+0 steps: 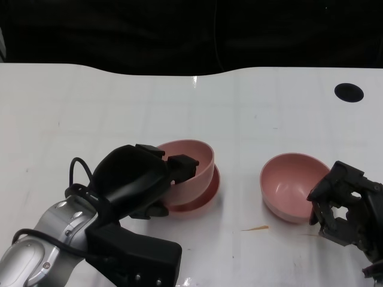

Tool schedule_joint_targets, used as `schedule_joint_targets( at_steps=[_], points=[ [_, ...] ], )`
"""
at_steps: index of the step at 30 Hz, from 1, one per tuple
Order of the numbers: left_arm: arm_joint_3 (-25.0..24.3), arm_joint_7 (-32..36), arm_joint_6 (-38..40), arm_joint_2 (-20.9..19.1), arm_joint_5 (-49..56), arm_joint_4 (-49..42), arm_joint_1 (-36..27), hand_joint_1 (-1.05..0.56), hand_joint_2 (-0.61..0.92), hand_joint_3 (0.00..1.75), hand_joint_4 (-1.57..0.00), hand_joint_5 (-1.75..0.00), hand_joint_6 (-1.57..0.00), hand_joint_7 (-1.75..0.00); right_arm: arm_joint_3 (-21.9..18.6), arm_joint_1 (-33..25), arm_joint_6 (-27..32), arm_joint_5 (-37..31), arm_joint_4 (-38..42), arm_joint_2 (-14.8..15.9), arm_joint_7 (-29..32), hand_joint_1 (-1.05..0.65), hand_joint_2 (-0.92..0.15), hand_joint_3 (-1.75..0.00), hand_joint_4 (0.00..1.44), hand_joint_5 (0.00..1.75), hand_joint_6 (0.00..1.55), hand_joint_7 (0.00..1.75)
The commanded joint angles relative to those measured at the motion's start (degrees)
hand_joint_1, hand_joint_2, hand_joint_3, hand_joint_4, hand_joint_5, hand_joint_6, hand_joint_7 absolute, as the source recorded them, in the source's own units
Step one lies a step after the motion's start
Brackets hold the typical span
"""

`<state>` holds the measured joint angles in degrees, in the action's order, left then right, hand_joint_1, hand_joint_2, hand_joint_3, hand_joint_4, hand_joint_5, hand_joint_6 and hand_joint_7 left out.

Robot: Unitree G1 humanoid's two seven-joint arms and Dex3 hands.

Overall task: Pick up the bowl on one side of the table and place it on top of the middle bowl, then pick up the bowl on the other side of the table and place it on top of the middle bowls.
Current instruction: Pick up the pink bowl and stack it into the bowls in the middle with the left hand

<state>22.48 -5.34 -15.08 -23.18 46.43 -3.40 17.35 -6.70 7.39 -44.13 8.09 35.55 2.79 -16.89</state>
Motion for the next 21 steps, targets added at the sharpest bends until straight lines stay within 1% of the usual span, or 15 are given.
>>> schedule_joint_targets(
  at_steps=[1,2,3,5,6,9,10,14,15,16,18,19,21],
  points=[
    [0.5,0.3,-0.2,-0.3,0.5,-1.5,1.2,-0.12,0.92,0.14,-0.66,-1.75,-0.68,-1.36,-0.1,-0.4,-0.1,0.0,-0.1,0.4,0.4,-0.11,-0.69,-0.95,0.82,1.68,0.76,1.36],
    [0.7,0.5,-0.5,-0.3,0.5,-2.1,1.6,-0.13,0.92,0.15,-0.69,-1.67,-0.75,-1.19,-0.1,-0.4,-0.1,0.0,0.0,0.4,0.4,-0.11,-0.68,-0.95,0.83,1.69,0.76,1.36],
    [0.8,0.7,-0.8,-0.3,0.5,-2.5,1.8,-0.13,0.92,0.16,-0.71,-1.65,-0.78,-1.12,-0.1,-0.4,0.0,0.0,0.0,0.4,0.4,-0.11,-0.68,-0.96,0.83,1.68,0.76,1.36],
    [1.0,1.1,-1.5,-0.3,0.4,-3.6,2.4,-0.12,0.92,0.15,-0.72,-1.63,-0.81,-1.06,-0.1,-0.4,-0.2,0.1,0.1,0.3,0.4,-0.11,-0.68,-0.96,0.83,1.68,0.76,1.36],
    [1.1,1.3,-1.8,-0.3,0.4,-4.0,2.6,-0.11,0.92,0.14,-0.7,-1.68,-0.78,-1.16,-0.1,-0.4,-0.2,0.1,0.1,0.3,0.3,-0.11,-0.68,-0.96,0.83,1.68,0.76,1.36],
    [1.3,2.3,-2.6,-0.3,0.6,-5.1,3.1,-0.11,0.92,0.13,-0.67,-1.73,-0.71,-1.31,-0.1,-0.3,-0.5,0.1,0.3,0.4,0.3,-0.11,-0.68,-0.96,0.83,1.68,0.75,1.36],
    [1.5,2.5,-2.7,-0.2,0.6,-5.7,3.4,-0.11,0.92,0.13,-0.67,-1.74,-0.71,-1.32,-0.1,-0.3,-0.3,-0.1,0.1,0.4,0.5,-0.11,-0.68,-0.96,0.83,1.68,0.75,1.36],
    [2.0,2.5,-2.9,0.0,0.5,-7.1,4.1,-0.15,0.92,0.17,-0.67,-1.74,-0.7,-1.3,-0.1,-0.3,-0.2,0.1,0.2,0.5,0.2,-0.11,-0.68,-0.96,0.82,1.68,0.75,1.37],
    [2.0,2.8,-3.0,0.1,0.5,-7.5,4.2,-0.15,0.92,0.17,-0.67,-1.74,-0.69,-1.33,-0.1,-0.3,-0.2,0.3,0.1,0.5,-0.1,-0.1,-0.68,-0.96,0.82,1.68,0.75,1.37],
    [2.1,3.0,-3.1,0.2,0.4,-7.8,4.2,-0.13,0.92,0.14,-0.67,-1.75,-0.65,-1.42,-0.1,-0.3,-0.1,0.5,0.1,0.5,-0.2,-0.1,-0.68,-0.96,0.82,1.69,0.75,1.37],
    [2.2,3.9,-3.4,0.3,0.7,-8.4,4.4,-0.11,0.92,0.12,-0.67,-1.75,-0.62,-1.49,-0.2,-0.3,-0.1,0.6,0.1,0.5,-0.4,-0.1,-0.68,-0.96,0.82,1.69,0.75,1.37],
    [2.4,4.4,-3.6,0.3,0.9,-8.8,4.5,-0.11,0.92,0.12,-0.68,-1.75,-0.61,-1.5,-0.2,-0.3,-0.1,0.7,0.2,0.4,-0.4,-0.1,-0.68,-0.96,0.82,1.69,0.75,1.37],
    [2.6,5.0,-3.8,0.4,1.0,-9.5,4.7,-0.12,0.92,0.14,-0.67,-1.75,-0.68,-1.33,-0.3,-0.2,-0.3,0.7,0.5,0.4,-0.5,-0.1,-0.68,-0.96,0.82,1.69,0.75,1.37]
  ],
)
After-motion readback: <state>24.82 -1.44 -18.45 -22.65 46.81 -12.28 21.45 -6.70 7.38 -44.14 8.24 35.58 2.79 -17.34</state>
